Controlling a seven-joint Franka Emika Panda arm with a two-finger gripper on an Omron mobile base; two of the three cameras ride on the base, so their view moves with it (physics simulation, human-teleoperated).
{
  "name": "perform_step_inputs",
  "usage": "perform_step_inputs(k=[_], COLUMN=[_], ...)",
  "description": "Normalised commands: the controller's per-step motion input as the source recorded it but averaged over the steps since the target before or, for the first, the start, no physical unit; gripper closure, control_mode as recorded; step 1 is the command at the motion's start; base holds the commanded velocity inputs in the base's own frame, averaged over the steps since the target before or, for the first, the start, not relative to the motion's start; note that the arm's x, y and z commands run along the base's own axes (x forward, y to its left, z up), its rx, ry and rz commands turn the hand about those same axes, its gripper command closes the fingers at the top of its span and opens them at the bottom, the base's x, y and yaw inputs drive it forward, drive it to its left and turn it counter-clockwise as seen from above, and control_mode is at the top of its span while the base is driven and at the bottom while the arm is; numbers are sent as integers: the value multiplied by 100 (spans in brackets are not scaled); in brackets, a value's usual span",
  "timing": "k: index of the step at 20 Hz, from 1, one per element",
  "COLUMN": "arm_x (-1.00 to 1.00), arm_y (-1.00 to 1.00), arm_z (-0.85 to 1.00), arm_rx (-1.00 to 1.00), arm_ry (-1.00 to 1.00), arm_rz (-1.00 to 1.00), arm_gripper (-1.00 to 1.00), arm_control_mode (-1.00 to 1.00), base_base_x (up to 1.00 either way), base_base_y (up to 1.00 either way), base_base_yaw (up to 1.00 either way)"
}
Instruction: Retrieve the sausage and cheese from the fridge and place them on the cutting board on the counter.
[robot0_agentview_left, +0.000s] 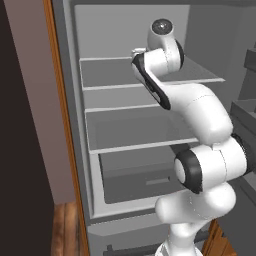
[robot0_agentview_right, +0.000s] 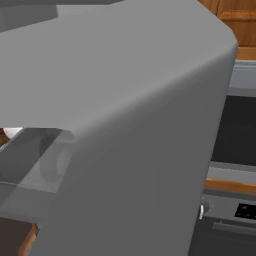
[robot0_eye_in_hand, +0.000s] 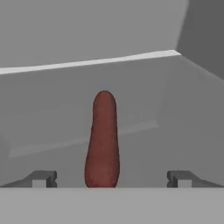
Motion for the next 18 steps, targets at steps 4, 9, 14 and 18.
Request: perform_step_inputs(k=[4,9,14,18], arm_x=[53,41,36,12], arm_y=[0,0,0,0], arm_z=[0,-15,-47,-41], arm_rx=[13,5,0,0], arm_ry=[18,7,0,0], arm_rz=[-6,-5,-5,-5], arm_gripper=[-100,-100,-100,-100], arm_control_mode=[-100,-100,-100,-100], base_base_x=[0,0,0,0], base_base_y=[0,0,0,0], base_base_yaw=[0,0,0,0])
